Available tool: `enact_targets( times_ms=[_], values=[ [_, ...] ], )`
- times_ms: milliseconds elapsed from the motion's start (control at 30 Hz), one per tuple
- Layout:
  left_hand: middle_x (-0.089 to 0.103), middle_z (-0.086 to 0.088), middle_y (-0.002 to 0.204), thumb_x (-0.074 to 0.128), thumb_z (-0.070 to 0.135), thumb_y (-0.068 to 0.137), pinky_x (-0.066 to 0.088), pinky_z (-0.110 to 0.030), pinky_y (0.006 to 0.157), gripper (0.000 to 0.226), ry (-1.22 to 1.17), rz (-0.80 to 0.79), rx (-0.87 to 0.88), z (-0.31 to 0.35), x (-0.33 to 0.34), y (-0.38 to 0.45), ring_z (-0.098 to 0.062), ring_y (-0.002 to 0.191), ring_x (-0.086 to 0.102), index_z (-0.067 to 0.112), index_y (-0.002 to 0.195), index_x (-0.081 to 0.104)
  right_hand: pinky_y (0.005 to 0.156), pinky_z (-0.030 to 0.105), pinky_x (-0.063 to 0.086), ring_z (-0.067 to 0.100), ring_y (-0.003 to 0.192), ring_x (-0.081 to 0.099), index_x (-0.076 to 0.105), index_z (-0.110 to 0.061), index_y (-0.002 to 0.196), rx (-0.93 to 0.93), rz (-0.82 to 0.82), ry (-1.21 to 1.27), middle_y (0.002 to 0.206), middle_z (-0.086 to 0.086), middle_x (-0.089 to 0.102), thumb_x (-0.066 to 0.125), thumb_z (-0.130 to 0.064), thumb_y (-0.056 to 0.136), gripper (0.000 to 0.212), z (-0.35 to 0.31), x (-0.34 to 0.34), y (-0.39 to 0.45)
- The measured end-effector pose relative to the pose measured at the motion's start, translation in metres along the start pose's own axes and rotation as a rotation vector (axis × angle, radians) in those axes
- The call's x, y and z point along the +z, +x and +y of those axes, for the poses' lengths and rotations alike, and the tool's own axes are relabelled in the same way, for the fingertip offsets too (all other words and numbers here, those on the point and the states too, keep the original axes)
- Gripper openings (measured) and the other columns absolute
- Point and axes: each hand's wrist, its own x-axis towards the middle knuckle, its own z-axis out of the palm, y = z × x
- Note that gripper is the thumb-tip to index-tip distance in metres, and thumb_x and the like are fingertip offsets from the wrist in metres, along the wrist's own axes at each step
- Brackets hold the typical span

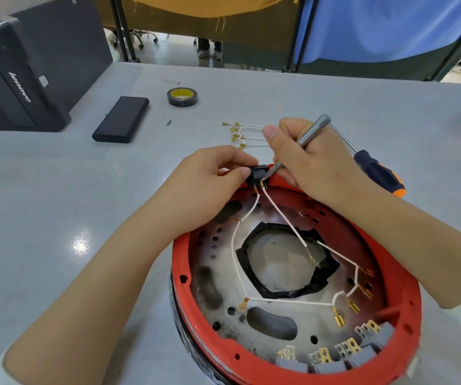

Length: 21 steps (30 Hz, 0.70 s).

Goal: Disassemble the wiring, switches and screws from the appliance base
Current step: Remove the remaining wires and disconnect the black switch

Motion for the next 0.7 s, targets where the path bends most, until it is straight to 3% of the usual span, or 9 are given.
enact_targets(
  times_ms=[167, 400, 633, 700],
  values=[
    [0.069, 0.019, 0.093, 0.055, 0.025, 0.095, 0.047, -0.022, 0.088, 0.019, -0.002, 0.001, 0.002, -0.0006, 0.0002, 0.0, 0.003, 0.089, 0.063, 0.037, 0.101, 0.067, 0.045, 0.018, 0.029, 0.009, 0.042, 0.035, 0.037, 0.0, 0.065, -0.006, 0.021, -0.103, 0.047, 0.001, 0.038, 0.049, -0.034, 0.098, 0.049, -0.0019, 0.0002, -0.0021],
    [0.069, 0.017, 0.096, 0.054, 0.024, 0.095, 0.049, -0.031, 0.094, 0.019, 0.003, 0.001, 0.009, -0.0007, 0.0007, -0.0002, -0.002, 0.094, 0.064, 0.035, 0.102, 0.067, 0.042, 0.01, 0.032, 0.008, 0.034, 0.043, 0.04, -0.007, 0.063, 0.013, -0.02, -0.06, 0.04, -0.001, 0.048, 0.05, -0.033, 0.098, 0.045, -0.0033, -0.0012, -0.0053],
    [0.07, 0.015, 0.095, 0.055, 0.023, 0.094, 0.049, -0.023, 0.082, 0.019, -0.012, 0.002, 0.01, -0.001, 0.0003, 0.0, 0.0, 0.089, 0.065, 0.033, 0.104, 0.068, 0.043, 0.015, 0.033, 0.007, 0.034, 0.041, 0.038, -0.013, 0.058, 0.052, -0.064, -0.117, 0.038, -0.005, 0.044, 0.047, -0.032, 0.099, 0.046, -0.0052, 0.003, 0.0019],
    [0.07, 0.017, 0.093, 0.055, 0.025, 0.094, 0.046, -0.02, 0.073, 0.018, -0.007, 0.001, 0.007, -0.0016, 0.0004, 0.0002, 0.003, 0.083, 0.064, 0.035, 0.102, 0.068, 0.037, 0.014, 0.03, 0.008, 0.03, 0.037, 0.039, -0.01, 0.06, 0.085, -0.03, -0.034, 0.037, -0.003, 0.041, 0.048, -0.03, 0.098, 0.044, -0.0048, 0.0027, 0.0029]
  ],
)
